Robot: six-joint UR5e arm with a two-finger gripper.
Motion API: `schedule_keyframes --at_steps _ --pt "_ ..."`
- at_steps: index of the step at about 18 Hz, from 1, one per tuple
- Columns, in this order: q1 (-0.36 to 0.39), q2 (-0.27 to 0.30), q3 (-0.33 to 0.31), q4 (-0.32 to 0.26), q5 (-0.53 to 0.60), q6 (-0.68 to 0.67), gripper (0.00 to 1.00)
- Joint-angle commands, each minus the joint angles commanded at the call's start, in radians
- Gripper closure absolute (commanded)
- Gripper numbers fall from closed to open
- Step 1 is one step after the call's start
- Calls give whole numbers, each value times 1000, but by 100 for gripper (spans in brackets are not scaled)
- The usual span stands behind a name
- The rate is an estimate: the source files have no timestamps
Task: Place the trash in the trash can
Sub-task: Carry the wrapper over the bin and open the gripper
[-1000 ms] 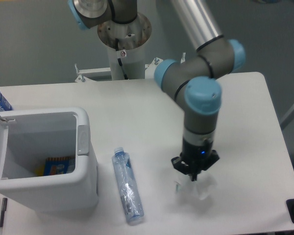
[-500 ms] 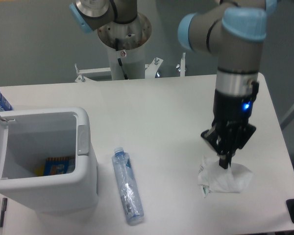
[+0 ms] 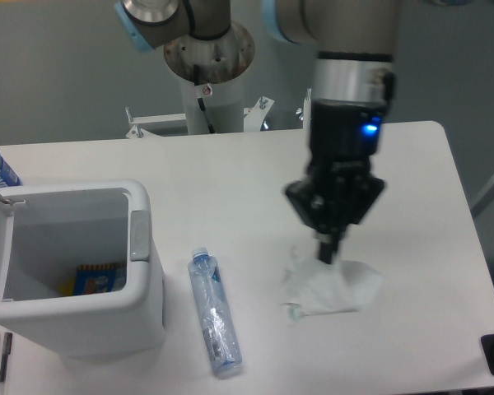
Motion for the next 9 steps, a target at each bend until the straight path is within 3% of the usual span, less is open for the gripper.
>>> schedule_keyframes --at_steps 4,9 --pt "-83 52 -42 -2 -3 -2 96" --pt "-187 69 -61 -2 -27 0 96"
